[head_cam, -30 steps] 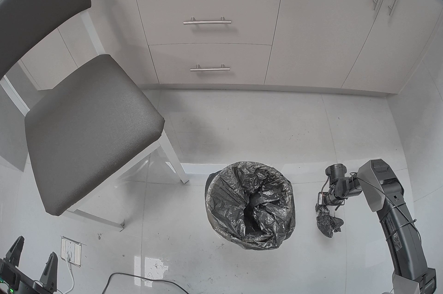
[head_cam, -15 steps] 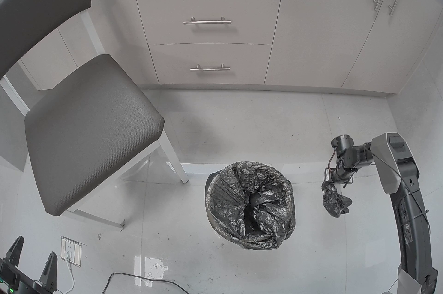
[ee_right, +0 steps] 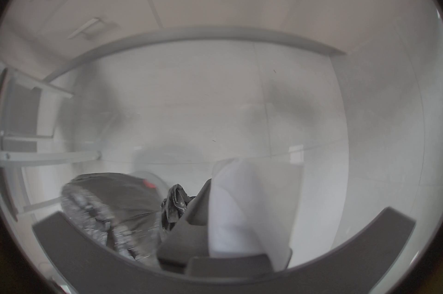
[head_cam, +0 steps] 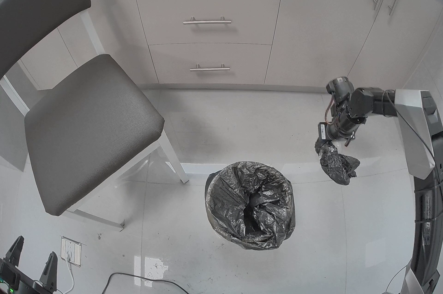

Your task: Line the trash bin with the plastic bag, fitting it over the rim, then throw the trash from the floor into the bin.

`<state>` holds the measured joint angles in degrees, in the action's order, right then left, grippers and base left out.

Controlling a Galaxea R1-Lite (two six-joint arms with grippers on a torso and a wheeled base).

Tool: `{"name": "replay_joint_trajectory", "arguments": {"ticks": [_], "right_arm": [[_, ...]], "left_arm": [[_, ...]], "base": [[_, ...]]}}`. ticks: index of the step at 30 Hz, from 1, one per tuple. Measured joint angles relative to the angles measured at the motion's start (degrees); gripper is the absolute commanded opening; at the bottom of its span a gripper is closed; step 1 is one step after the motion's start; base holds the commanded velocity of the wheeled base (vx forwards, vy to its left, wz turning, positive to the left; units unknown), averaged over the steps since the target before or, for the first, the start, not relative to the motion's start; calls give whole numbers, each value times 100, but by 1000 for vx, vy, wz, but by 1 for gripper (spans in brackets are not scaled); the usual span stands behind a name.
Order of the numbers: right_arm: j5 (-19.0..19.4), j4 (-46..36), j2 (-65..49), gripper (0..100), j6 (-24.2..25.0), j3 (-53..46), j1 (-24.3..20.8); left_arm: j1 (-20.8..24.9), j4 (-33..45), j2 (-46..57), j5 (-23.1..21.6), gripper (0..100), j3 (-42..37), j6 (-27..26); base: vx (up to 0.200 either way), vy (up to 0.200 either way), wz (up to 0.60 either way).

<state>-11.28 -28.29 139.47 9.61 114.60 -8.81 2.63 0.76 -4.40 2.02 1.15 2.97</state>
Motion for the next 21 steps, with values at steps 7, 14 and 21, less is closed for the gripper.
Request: {"name": "replay_joint_trajectory", "arguments": {"ticks": [7,14,21], "right_arm": [[-27,-463,-891,0,-57,0,-970],[-152,-723,-1345,0,-37,0,-2004],[-218,-835,-1301,0,222,0,-2795]], "left_arm": [[0,2,0,0,100,0,-2],[0,2,0,2,100,0,0],[0,2,0,2,100,0,0]], "base": [[0,0,0],[0,0,0],[0,0,0]]}}
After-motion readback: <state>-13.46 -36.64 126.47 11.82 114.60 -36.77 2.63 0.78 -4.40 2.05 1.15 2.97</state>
